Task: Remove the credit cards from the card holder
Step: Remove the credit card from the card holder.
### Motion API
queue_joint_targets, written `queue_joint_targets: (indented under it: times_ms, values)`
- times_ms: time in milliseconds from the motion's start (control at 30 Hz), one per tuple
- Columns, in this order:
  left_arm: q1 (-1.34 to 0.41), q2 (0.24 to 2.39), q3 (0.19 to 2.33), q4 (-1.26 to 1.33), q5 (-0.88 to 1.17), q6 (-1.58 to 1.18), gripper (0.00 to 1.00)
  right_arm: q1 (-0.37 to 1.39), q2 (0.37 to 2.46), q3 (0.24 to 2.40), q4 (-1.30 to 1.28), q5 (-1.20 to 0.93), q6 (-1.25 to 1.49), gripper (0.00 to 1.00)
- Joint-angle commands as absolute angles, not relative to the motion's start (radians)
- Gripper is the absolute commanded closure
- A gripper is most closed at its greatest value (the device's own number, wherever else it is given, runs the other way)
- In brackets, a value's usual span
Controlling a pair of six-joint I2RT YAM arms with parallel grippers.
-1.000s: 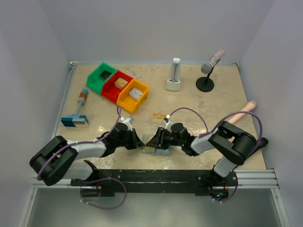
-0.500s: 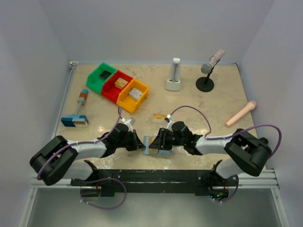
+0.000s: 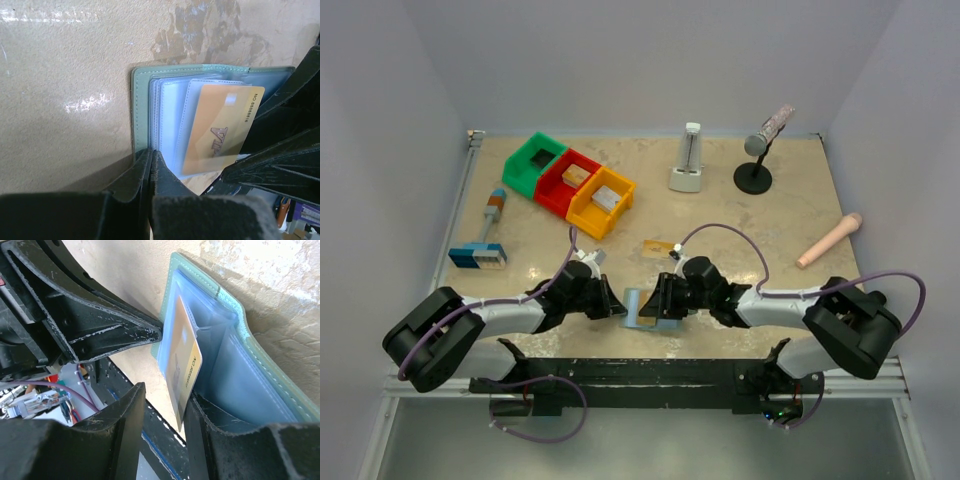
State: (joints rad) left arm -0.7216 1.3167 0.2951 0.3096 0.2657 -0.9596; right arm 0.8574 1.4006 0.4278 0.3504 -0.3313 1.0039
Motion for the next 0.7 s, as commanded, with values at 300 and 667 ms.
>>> queue_joint_targets:
  times_ms: [300,667]
  values:
    - [-0.726,1.339,0.278,0.299,0.245,-0.96,1.0,0.861,1.333,0.46,0.328,-0.299,0.977,0.64]
    - [-0.724,1.336,0.275,0.298,0.244,-0.957,1.0,0.844,1.301,0.449,0.307,-0.288,0.969,0.68]
